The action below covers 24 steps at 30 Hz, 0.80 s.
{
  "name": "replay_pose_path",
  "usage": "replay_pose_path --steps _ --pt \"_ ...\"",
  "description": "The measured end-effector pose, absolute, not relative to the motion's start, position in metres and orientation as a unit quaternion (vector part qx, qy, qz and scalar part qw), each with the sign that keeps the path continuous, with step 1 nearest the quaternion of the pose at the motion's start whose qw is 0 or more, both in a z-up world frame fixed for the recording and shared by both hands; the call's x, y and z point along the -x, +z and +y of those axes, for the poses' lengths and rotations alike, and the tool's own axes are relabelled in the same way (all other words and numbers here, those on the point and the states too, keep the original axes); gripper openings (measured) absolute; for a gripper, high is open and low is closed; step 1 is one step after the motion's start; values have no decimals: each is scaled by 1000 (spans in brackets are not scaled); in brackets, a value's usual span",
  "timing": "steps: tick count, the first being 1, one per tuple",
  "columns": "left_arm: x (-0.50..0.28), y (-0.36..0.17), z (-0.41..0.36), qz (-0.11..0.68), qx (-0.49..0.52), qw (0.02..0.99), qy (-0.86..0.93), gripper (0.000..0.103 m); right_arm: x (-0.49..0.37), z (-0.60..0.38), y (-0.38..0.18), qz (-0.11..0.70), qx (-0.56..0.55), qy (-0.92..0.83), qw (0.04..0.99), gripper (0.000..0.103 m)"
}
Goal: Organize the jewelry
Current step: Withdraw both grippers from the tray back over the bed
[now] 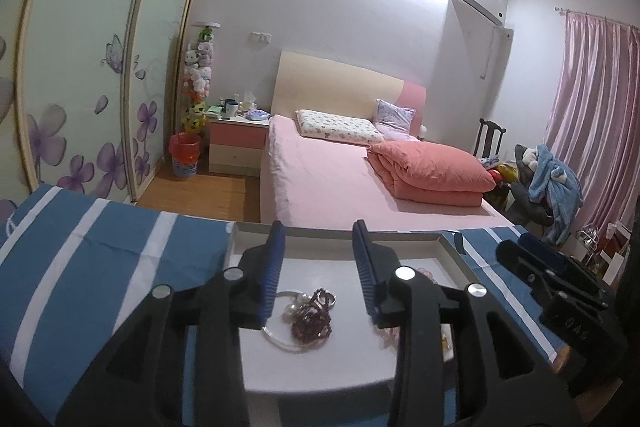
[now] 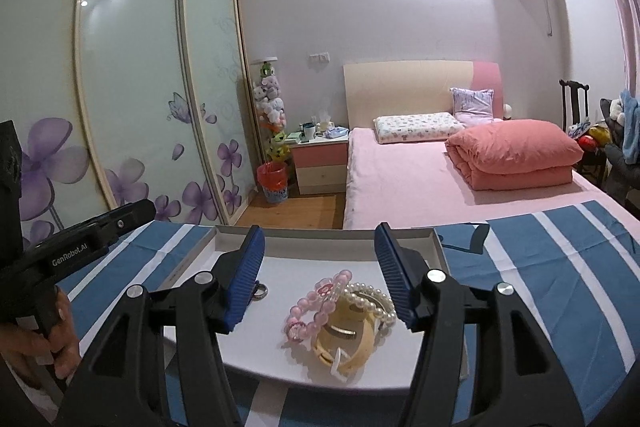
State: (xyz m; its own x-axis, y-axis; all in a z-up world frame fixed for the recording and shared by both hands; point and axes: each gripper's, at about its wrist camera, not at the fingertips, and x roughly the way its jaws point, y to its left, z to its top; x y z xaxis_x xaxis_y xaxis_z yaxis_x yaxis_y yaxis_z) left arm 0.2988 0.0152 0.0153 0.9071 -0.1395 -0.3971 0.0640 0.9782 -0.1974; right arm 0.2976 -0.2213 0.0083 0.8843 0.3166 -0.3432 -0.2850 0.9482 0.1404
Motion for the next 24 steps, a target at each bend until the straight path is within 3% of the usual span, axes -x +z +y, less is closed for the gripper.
replay_pose_path --steps 17,19,21,24 --pt "-196 11 15 201 85 975 -34 51 -237 -238 1 213 -53 146 965 59" --pt "-186 10 12 197 77 977 -31 57 -233 -240 -2 218 -58 144 964 67" --pt "-179 10 8 194 70 978 -30 63 -225 -243 -4 216 -60 139 965 90" --pt "-166 10 5 187 59 980 -29 76 -213 -245 -4 207 -59 133 967 101"
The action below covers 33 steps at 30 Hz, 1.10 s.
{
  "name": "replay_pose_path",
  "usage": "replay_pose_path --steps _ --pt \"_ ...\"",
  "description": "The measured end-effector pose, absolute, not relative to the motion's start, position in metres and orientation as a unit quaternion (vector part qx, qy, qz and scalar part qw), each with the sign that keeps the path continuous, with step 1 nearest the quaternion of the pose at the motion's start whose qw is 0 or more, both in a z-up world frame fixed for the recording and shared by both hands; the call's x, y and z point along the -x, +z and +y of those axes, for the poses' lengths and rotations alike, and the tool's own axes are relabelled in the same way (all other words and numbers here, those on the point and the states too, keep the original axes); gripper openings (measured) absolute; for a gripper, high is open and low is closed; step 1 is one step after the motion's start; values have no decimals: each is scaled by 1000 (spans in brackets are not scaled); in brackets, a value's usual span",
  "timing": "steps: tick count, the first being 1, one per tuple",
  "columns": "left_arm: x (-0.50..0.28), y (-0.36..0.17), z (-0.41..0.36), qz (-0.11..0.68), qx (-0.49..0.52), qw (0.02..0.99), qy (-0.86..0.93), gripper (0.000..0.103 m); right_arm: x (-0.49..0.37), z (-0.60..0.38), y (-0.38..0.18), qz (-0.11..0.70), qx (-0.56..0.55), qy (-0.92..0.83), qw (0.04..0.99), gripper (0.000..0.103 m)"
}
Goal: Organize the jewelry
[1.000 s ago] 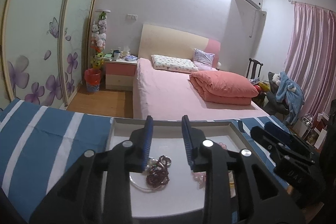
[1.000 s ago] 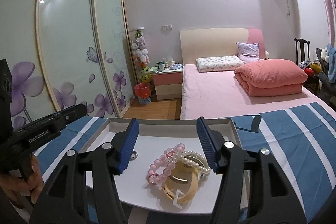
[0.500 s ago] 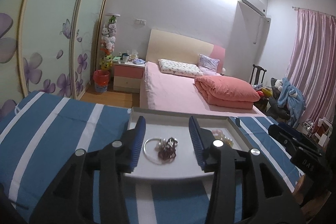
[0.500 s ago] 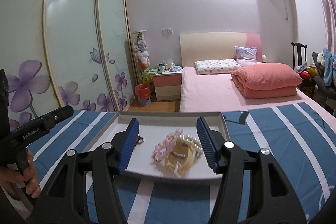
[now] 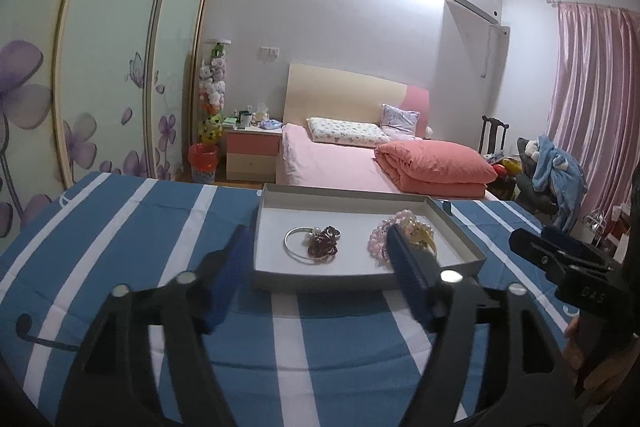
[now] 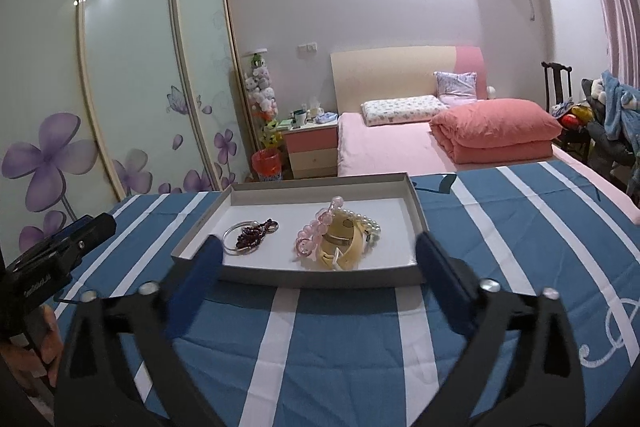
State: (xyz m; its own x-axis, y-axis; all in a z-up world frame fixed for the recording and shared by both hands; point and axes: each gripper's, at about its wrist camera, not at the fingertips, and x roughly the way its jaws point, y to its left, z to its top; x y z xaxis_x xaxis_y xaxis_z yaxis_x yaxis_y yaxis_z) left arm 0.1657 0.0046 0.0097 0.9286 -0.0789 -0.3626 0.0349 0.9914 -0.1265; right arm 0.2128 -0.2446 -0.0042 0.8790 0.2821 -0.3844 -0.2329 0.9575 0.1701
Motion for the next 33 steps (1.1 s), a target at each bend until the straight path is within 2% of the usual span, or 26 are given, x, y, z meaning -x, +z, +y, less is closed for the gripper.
replay_pose_path --steps 4,7,33 --pt "-152 8 0 180 51 982 -25 93 -205 -246 -6 209 -58 121 969 101" --pt "-143 5 -4 176 44 983 -21 98 -197 -246 -8 211 -58 116 969 101" --pt "-121 -10 -12 170 11 985 21 99 -170 -237 -23 205 -33 120 971 101"
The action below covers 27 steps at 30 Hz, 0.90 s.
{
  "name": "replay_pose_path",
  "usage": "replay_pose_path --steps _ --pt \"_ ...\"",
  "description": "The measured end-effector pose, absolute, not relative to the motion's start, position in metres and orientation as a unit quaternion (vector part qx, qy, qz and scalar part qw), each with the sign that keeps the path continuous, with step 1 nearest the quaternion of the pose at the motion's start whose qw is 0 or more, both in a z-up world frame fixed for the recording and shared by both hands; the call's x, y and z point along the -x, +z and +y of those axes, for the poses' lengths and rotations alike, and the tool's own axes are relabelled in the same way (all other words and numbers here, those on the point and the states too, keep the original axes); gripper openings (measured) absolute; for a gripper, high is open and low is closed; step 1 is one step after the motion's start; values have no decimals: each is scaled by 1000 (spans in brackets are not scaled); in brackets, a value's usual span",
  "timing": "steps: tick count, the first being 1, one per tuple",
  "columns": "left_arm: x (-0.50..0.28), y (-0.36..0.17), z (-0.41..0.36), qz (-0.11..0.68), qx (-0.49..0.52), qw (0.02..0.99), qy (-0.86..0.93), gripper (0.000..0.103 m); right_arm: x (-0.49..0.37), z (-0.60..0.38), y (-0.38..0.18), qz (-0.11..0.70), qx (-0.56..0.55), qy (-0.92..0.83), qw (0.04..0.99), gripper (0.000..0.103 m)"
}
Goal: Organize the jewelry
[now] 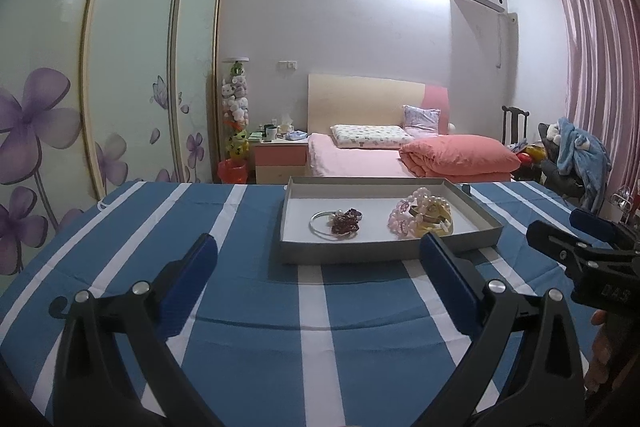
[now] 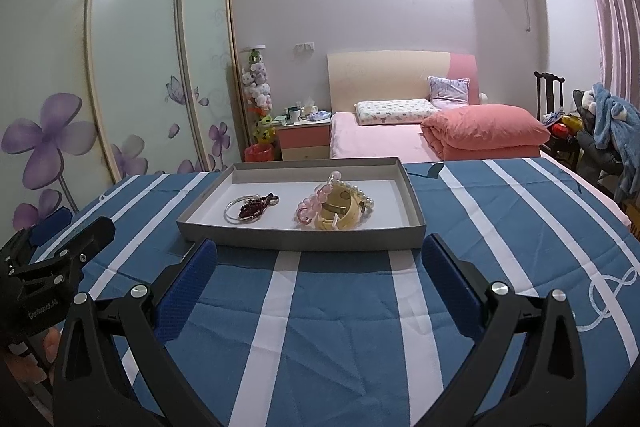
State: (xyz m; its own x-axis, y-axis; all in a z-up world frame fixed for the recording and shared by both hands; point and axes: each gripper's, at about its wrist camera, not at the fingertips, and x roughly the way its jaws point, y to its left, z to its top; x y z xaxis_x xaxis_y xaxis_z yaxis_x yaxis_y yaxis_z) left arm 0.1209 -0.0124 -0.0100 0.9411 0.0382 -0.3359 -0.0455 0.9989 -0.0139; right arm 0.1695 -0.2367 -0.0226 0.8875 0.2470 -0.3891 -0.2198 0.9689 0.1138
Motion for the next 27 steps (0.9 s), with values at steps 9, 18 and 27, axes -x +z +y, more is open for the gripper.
replay_pose_path --steps 9,18,27 --pt "-121 -10 -12 171 11 985 22 99 -170 -237 -23 203 -35 119 971 101" --pt "-121 -10 -12 172 12 985 23 99 -171 -237 -22 204 -35 120 971 101" --pt "-124 -13 -10 175 14 984 27 99 -172 -236 -22 206 -36 122 970 101"
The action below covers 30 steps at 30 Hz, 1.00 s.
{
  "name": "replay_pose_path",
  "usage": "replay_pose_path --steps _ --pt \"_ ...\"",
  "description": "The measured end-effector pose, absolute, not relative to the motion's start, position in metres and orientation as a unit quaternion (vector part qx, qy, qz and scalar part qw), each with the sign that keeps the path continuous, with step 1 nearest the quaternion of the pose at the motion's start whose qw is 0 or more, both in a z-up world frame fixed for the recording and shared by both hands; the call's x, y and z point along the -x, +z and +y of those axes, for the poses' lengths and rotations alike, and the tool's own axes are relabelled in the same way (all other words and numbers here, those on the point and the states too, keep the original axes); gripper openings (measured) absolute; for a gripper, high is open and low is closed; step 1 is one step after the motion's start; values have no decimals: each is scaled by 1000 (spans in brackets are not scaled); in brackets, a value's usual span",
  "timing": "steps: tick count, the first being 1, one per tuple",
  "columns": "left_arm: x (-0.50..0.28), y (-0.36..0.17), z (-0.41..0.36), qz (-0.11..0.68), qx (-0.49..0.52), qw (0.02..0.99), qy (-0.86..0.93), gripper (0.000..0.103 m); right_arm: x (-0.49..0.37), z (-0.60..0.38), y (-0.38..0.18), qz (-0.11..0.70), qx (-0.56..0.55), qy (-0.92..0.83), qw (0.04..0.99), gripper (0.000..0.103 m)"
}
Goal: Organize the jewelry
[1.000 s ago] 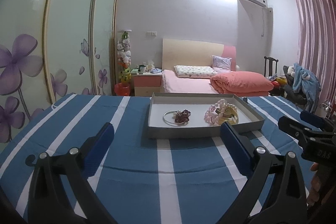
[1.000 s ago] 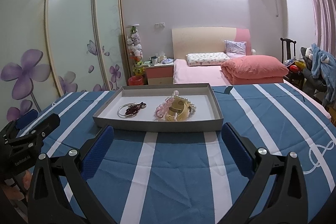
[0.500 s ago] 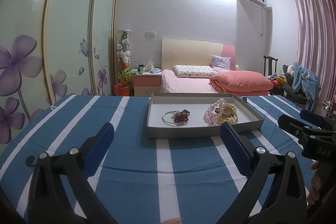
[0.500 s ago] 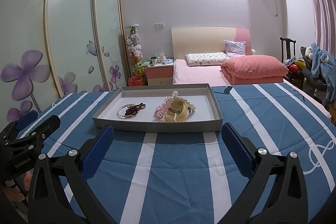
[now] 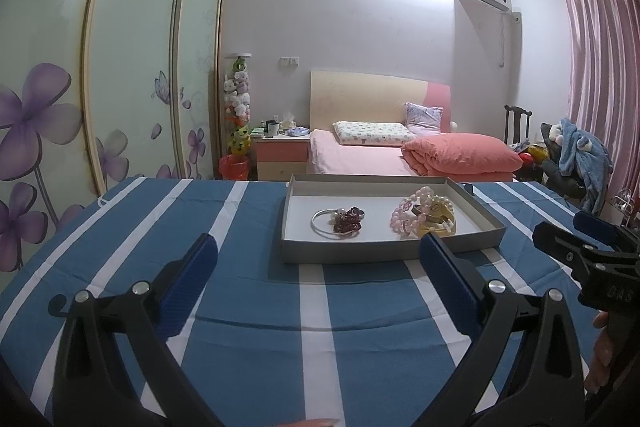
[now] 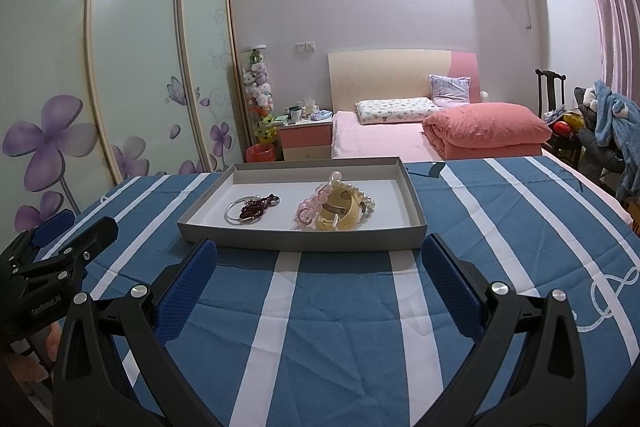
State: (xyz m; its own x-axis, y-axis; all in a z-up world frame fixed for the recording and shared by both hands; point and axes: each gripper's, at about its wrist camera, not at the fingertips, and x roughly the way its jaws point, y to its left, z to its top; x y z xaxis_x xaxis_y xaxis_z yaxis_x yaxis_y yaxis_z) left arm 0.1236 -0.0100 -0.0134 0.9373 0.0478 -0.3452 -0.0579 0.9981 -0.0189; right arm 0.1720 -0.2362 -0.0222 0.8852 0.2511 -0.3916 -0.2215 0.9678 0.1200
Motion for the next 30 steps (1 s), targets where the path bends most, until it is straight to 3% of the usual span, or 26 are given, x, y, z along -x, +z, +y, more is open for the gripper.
replay_pose_path --steps 30 --pt "-128 -17 -9 184 18 982 26 99 -173 -234 -29 214 -39 127 968 101"
